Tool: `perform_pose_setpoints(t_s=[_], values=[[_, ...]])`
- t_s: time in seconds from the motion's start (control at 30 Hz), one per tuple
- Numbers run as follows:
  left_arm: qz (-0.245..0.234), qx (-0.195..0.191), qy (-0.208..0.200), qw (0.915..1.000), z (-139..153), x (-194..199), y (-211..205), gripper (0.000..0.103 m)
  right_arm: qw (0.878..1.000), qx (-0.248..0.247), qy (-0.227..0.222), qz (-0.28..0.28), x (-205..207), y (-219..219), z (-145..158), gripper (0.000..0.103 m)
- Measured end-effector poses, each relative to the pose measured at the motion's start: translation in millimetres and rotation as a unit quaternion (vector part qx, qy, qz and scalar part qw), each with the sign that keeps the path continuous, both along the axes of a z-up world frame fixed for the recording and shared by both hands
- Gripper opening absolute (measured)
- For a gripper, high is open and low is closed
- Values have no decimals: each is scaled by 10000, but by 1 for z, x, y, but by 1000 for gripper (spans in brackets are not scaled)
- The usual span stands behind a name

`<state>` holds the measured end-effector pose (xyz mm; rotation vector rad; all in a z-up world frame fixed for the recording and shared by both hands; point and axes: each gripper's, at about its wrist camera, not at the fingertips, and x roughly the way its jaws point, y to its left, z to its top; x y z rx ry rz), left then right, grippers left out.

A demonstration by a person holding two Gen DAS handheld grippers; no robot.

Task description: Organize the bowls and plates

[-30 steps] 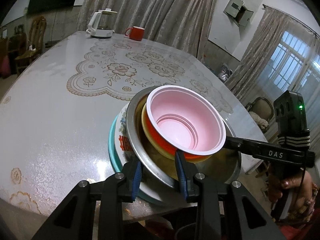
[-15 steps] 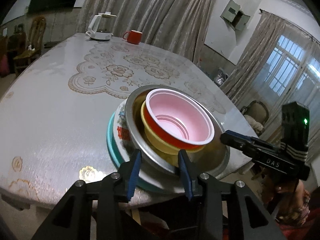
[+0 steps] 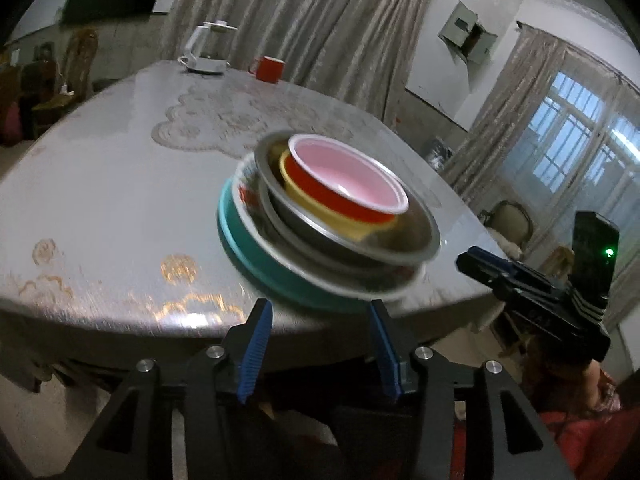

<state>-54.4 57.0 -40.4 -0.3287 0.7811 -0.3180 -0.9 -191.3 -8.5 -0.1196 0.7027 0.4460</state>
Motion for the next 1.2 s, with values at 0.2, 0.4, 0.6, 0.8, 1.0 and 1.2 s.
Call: perform_pose_setpoints(t_s=[0.2, 0.4, 0.6, 0.8, 1.0, 1.2], values=[[24, 74, -59, 10000, -3, -11, -3, 52, 9993, -19, 360, 85, -15, 5, -22, 39], [187, 245, -372, 9988, 3, -21, -9, 58, 9998, -154, 53, 96, -31, 11, -15, 41], [120, 273, -418, 9987, 3, -24, -18, 58, 9989, -257, -330, 199, -49, 17, -2, 46], [43, 295, -438, 9986, 4, -25, -21, 58, 9978, -344, -502, 245, -57, 21, 4, 53], [39, 328, -386, 9987, 3, -29, -23, 58, 9978, -332, -514, 265, -62, 22, 5, 53], [32, 337, -366, 9988, 2, -29, -24, 58, 9980, -319, -482, 258, -61, 22, 4, 53]])
